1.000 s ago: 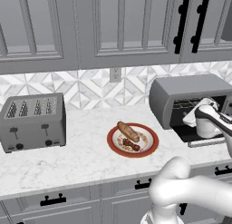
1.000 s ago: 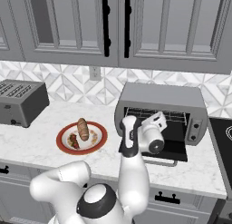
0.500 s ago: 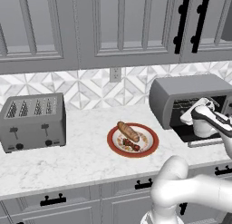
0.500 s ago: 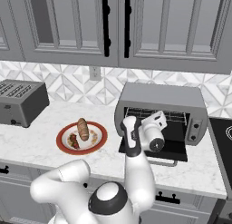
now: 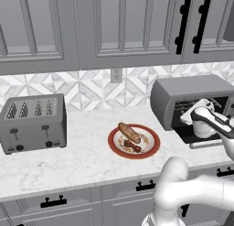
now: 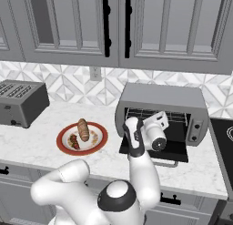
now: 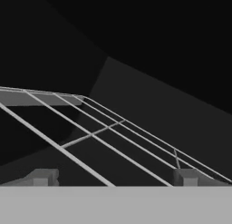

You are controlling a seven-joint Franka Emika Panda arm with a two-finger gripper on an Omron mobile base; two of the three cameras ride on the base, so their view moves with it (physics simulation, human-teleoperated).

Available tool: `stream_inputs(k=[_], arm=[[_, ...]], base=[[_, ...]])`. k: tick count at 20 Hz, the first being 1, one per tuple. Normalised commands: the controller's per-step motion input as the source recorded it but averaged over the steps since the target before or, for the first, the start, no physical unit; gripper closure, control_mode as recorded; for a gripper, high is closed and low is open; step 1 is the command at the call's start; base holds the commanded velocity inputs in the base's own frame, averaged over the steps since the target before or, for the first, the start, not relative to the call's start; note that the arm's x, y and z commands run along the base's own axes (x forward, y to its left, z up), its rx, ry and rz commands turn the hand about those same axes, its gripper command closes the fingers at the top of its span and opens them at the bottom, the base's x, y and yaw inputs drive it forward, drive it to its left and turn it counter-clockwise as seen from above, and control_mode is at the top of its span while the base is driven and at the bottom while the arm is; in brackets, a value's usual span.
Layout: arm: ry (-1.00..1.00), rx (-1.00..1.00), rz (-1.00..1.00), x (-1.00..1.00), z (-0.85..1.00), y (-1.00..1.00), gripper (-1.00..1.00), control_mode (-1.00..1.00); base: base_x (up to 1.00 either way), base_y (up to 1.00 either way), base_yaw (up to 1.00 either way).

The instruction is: Pick up the kebab skewer and baguette bread, and place them inside the toaster oven. Close the toaster oven door and start by setting the timer.

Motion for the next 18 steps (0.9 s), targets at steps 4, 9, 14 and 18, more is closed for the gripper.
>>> stream_inputs(k=[4, 9, 14, 18], arm=[[0.00, 0.01, 0.00, 0.24, -0.12, -0.03, -1.00, -1.00], [0.00, 0.01, 0.00, 0.04, -0.11, -0.03, 1.00, -1.00], [0.00, 0.04, 0.00, -0.09, -0.13, -0.02, 1.00, -1.00], [0.00, 0.07, 0.00, -0.27, 0.00, -0.01, 1.00, -1.00]], base=[[0.00, 0.00, 0.00], [0.00, 0.00, 0.00], [0.00, 0.00, 0.00], [0.00, 0.00, 0.00]])
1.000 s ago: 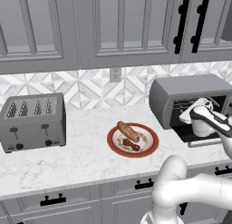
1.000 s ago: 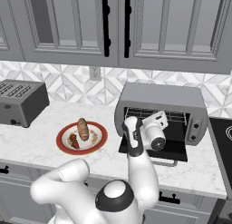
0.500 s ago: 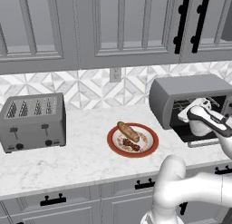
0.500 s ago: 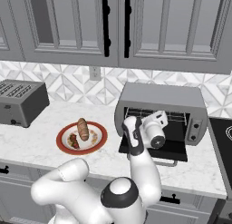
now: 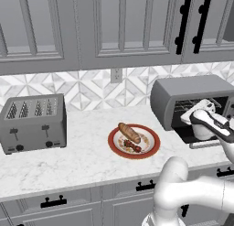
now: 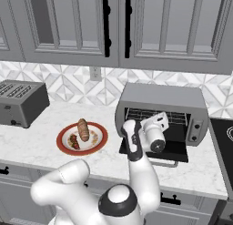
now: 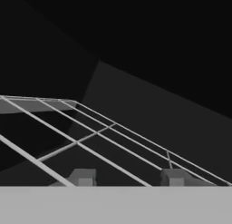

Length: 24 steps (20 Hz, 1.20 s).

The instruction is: Pick up the kebab skewer and baguette bread, and place them inside the toaster oven. Close the toaster oven door and start by setting the timer.

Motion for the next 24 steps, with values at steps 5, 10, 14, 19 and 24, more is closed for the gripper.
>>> stream_inputs(k=[5, 10, 14, 19, 24], arm=[[0.00, 0.09, 0.00, -0.54, 0.00, 0.00, 1.00, -1.00], [0.02, 0.04, 0.00, -0.71, 0.00, -0.06, 1.00, -1.00], [0.07, 0.00, 0.00, -0.70, 0.00, -0.11, 1.00, -1.00], [0.06, 0.00, 0.00, -0.74, 0.00, -0.11, 1.00, -1.00], [0.05, 0.00, 0.00, -0.68, 0.00, -0.05, 1.00, -1.00]], base=[[0.00, 0.00, 0.00], [0.00, 0.00, 0.00], [0.00, 0.00, 0.00], [0.00, 0.00, 0.00], [0.00, 0.00, 0.00]])
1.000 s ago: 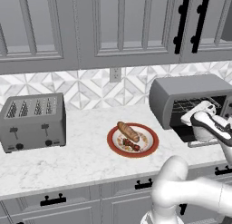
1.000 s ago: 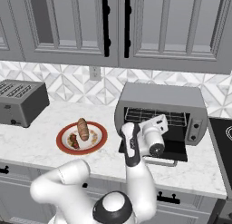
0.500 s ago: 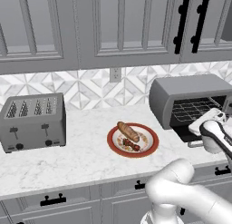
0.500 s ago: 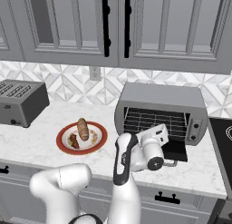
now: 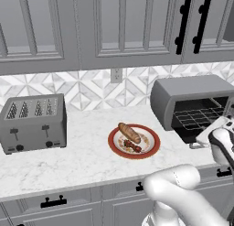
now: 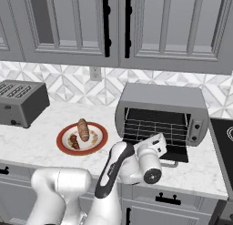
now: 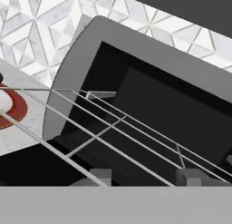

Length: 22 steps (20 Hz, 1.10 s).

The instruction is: Pick up the kebab skewer and baguette bread, and place them inside the toaster oven. Close the toaster oven door and start by setting the timer.

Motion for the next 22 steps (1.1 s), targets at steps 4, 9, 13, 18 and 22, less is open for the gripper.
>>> stream_inputs(k=[4, 9, 13, 18, 22], arm=[[0.06, 0.00, 0.00, -0.48, 0.08, -0.13, 1.00, -1.00], [0.14, 0.02, 0.00, -0.52, 0.34, -0.13, -1.00, -1.00], [0.21, 0.01, 0.00, -0.37, 0.57, 0.09, -1.00, -1.00], [0.32, 0.00, 0.00, -0.18, 0.89, 0.46, -1.00, -1.00], [0.45, 0.00, -0.02, -0.35, 0.62, 0.85, -1.00, -1.00]], base=[[0.00, 0.00, 0.00], [0.00, 0.00, 0.00], [0.00, 0.00, 0.00], [0.00, 0.00, 0.00], [0.00, 0.00, 0.00]])
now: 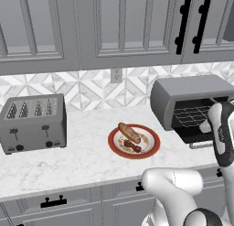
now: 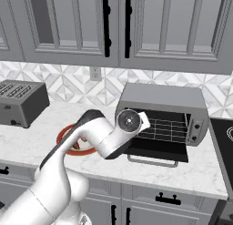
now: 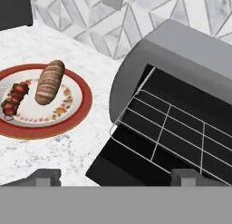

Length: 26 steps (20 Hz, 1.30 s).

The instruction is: Pick up the kebab skewer and baguette bread, and place them inside the toaster oven. Close the toaster oven door and start by setting the timer.

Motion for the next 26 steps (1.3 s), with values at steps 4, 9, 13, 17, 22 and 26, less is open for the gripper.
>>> stream_inputs(k=[4, 9, 13, 17, 22, 26], arm=[[0.29, 0.00, -0.16, -0.47, 0.05, 1.00, -1.00, -1.00], [0.08, 0.02, -0.21, -0.21, -0.02, 1.00, -1.00, -1.00], [0.01, 0.07, -0.16, 0.01, -0.03, 1.00, -1.00, -1.00], [0.16, 0.13, -0.13, 0.13, -0.29, 1.00, -1.00, -1.00], [0.25, 0.10, 0.04, 0.28, -0.28, 0.83, -1.00, -1.00], [0.23, -0.03, 0.25, 0.26, -0.24, 0.09, -1.00, -1.00]], base=[[0.00, 0.00, 0.00], [0.00, 0.00, 0.00], [0.00, 0.00, 0.00], [0.00, 0.00, 0.00], [0.00, 0.00, 0.00], [0.00, 0.00, 0.00]])
